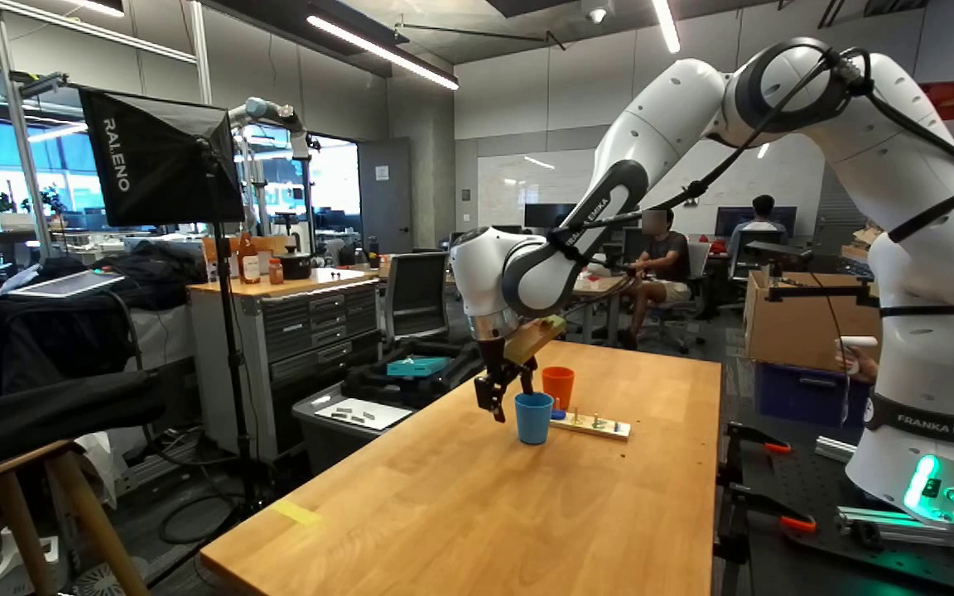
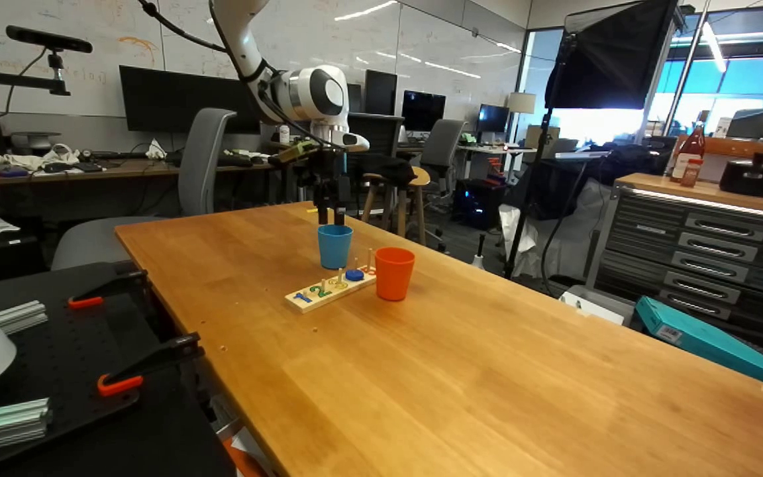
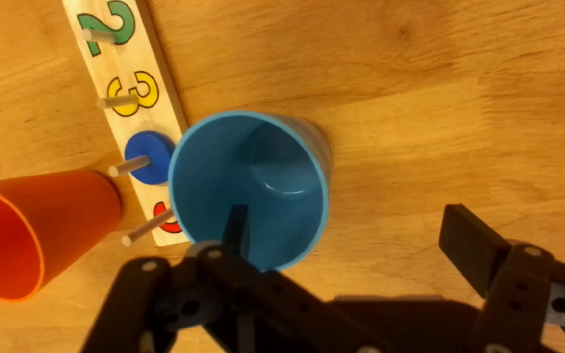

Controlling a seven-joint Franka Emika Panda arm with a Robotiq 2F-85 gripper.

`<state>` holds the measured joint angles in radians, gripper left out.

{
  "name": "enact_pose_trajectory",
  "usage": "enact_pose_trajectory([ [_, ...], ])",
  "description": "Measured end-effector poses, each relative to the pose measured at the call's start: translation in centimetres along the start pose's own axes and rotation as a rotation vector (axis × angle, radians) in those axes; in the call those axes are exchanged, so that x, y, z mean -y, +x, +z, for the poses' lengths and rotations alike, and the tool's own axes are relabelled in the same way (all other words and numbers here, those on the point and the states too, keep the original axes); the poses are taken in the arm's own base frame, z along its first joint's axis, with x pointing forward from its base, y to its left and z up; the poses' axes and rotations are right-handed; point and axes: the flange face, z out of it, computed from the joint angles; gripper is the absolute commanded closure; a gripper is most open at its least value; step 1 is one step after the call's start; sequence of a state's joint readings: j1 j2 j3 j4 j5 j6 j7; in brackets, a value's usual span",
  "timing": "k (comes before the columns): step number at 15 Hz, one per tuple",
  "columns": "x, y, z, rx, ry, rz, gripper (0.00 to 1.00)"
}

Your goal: Put the blue cup in the orange cup

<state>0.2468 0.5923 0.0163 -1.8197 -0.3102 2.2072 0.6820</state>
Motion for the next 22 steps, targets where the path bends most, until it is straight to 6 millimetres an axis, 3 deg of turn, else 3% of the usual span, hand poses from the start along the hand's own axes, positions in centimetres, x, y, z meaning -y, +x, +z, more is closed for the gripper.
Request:
enact_pose_trajectory([
  [2, -0.4, 0.1, 0.5, 0.005, -0.007, 0.007, 0.0],
  [3, -0.4, 0.1, 0.8, 0.01, -0.01, 0.009, 0.25],
  [5, -0.3, -0.1, 1.3, 0.017, -0.013, 0.013, 0.32],
  [13, 0.9, -0.9, 1.8, 0.024, 0.005, 0.05, 0.95],
  [16, 0.9, -0.8, 1.7, 0.02, 0.008, 0.055, 0.99],
  [22, 0.7, 0.1, 0.5, -0.002, 0.018, 0.067, 0.94],
])
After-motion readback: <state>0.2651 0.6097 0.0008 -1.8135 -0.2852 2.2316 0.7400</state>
